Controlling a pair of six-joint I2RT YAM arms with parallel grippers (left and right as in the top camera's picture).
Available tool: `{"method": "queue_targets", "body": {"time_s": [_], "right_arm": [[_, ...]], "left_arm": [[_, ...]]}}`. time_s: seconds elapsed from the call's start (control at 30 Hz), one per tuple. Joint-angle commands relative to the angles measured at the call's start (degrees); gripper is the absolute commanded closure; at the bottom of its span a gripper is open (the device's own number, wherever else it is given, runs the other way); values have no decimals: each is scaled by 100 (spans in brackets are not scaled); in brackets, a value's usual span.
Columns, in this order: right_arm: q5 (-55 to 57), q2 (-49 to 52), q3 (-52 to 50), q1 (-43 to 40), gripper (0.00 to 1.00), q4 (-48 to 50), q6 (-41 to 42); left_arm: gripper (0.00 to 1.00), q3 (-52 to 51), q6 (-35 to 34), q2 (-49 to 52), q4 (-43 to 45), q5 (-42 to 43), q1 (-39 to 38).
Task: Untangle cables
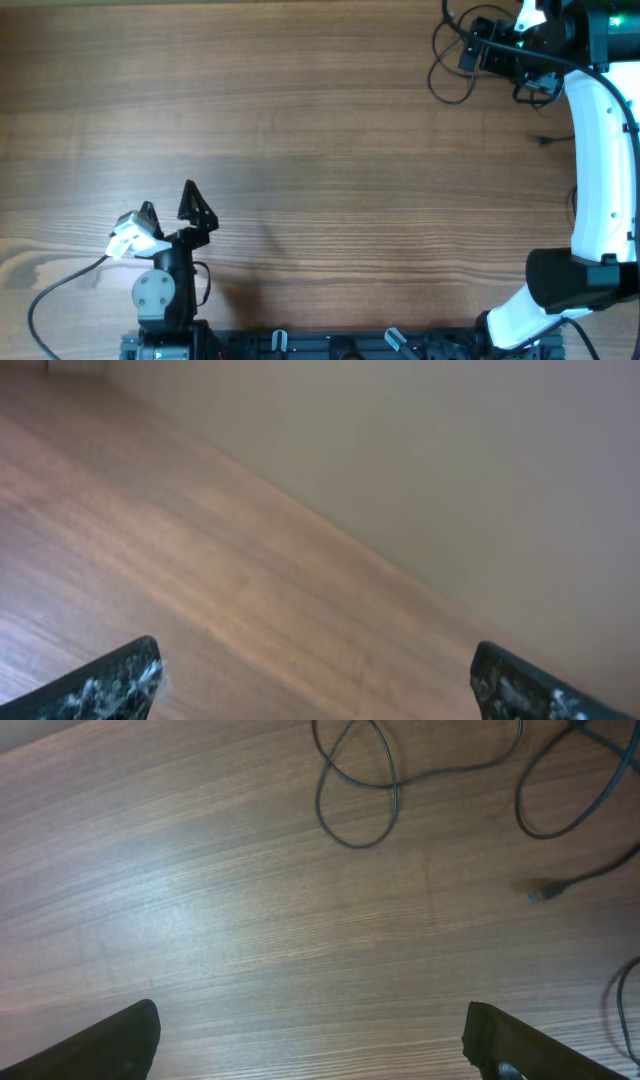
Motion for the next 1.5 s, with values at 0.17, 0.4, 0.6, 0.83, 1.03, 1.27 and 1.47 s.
{"method": "queue_targets", "body": {"time_s": [0.17,0.4,0.6,0.83,1.03,1.27,1.47], "right_arm": [[-70,-109,17,-2,0,0,-103],[-70,-109,17,-4,0,0,-105],[-70,-107,17,-2,0,0,-103],[-70,-107,17,-4,0,0,-105],[-70,-107,17,-4,0,0,-103],[-70,-107,17,-4,0,0,-103],[-70,-107,17,-4,0,2,-101]], "left_arm": [[0,-7,4,-107,-46,72,68],[0,-7,4,-98,-46,70,57],[0,-7,4,-96,-46,70,57],[0,-7,4,-96,-44,72,57],[0,-7,2,-96,-44,72,57],[0,-4,90,-96,-42,33,57],[0,-4,2326,-96,-70,1058,57]]}}
